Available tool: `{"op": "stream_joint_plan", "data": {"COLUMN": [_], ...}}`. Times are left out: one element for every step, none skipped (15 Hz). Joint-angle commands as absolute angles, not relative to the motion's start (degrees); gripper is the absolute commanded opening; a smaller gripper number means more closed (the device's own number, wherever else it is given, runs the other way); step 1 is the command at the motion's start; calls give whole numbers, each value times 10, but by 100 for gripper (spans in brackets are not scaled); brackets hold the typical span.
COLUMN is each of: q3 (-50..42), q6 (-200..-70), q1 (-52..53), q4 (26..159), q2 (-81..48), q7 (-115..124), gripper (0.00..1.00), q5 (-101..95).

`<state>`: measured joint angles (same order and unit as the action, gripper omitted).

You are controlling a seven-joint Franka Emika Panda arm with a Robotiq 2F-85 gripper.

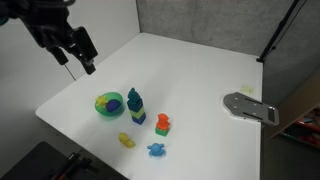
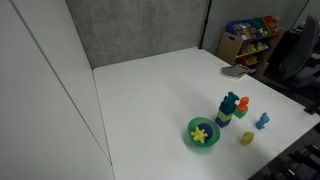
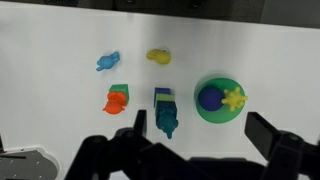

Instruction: Remove the toy from on top of the blue block and put it on the table

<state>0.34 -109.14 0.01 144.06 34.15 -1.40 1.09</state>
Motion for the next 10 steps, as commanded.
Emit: {"op": "stream_joint_plan", "data": {"q3": [5,9,13,17,20,24,28,30,32,34], "q6": [-1084,-1085,-1085,-1087,-1086,-1088,-1090,-1091,-1096,-1100], "q1": [4,4,5,5,5,6,6,6,5,4], "q4": [1421,1412,1398,1385,1370,1356,1342,1331,1322,1317], "q2": [328,319,306,295,282,269,252,239,224,209], "q7": [-10,-4,0,6,9,12,16,21,27,32], "gripper": [100,100,100,100,100,100,100,100,100,100], "q5": [11,8,8,7,7,6,5,6,5,5]}}
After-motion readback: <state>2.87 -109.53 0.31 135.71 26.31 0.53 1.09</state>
